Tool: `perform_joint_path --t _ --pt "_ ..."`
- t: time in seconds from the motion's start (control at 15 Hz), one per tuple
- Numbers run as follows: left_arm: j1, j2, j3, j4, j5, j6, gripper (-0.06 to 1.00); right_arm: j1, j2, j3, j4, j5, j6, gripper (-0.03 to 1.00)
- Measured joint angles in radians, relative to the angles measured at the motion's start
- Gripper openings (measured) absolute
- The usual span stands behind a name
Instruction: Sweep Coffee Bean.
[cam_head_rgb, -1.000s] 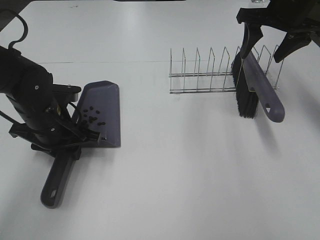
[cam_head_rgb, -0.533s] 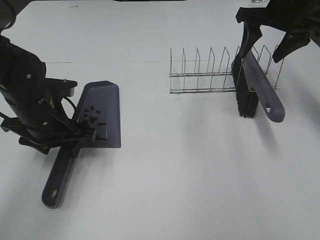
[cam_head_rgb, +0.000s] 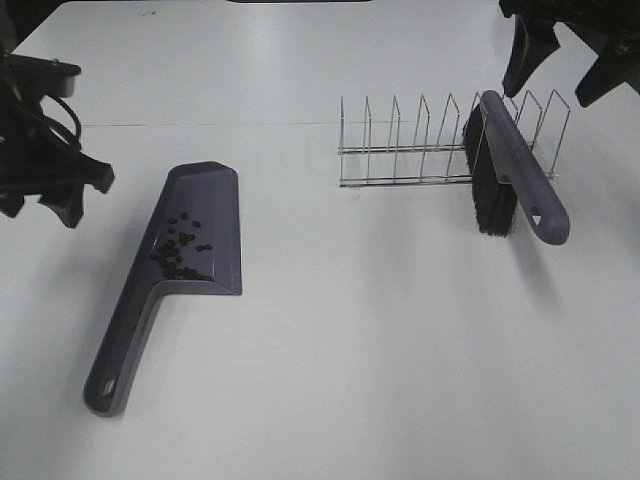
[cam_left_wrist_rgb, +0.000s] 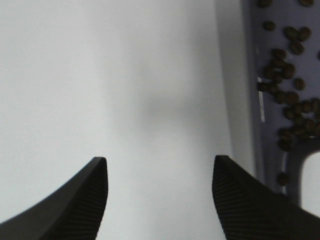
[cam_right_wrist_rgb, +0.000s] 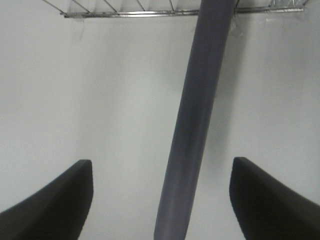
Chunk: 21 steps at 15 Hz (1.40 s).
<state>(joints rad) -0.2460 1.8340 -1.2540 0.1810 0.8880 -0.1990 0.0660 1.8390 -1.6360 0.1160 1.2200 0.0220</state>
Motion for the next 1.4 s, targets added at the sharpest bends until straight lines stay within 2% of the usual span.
perform_joint_path --t 0.07,0.13,0.2,0.33,0.4,0.53,0.8,1.0,1.2,1.4 --pt "0.02 -0.008 -0.011 -0.003 0.002 0.019 0.56 0.0 -0.023 0.025 0.0 0.0 0.0 0.67" --pt "0.083 -0.059 -0.024 -0.061 0.025 0.098 0.56 0.0 -0.142 0.132 0.001 0.0 0.0 0.67" --pt "0.108 -0.092 -0.018 -0.094 0.052 0.128 0.56 0.0 -0.211 0.189 0.003 0.001 0.0 0.67" --pt "0.132 -0.186 0.058 -0.116 0.054 0.147 0.56 0.0 -0.344 0.304 0.017 0.001 0.0 0.67" --pt "0.136 -0.221 0.083 -0.117 0.052 0.147 0.56 0.0 -0.383 0.337 0.02 0.001 0.0 0.67" --pt "0.141 -0.38 0.219 -0.118 0.049 0.146 0.56 0.0 -0.542 0.462 0.02 0.001 0.0 0.67" --pt "0.141 -0.787 0.467 -0.121 0.068 0.132 0.56 0.0 -0.942 0.694 0.02 0.004 0.0 0.67" --pt "0.141 -1.026 0.553 -0.116 0.111 0.132 0.56 0.0 -1.196 0.815 0.01 0.005 0.0 0.67" --pt "0.141 -1.243 0.624 -0.102 0.127 0.132 0.56 0.0 -1.411 0.911 -0.043 0.006 -0.013 0.67" --pt "0.141 -1.417 0.653 -0.097 0.145 0.132 0.56 0.0 -1.554 0.966 -0.089 0.007 -0.022 0.67"
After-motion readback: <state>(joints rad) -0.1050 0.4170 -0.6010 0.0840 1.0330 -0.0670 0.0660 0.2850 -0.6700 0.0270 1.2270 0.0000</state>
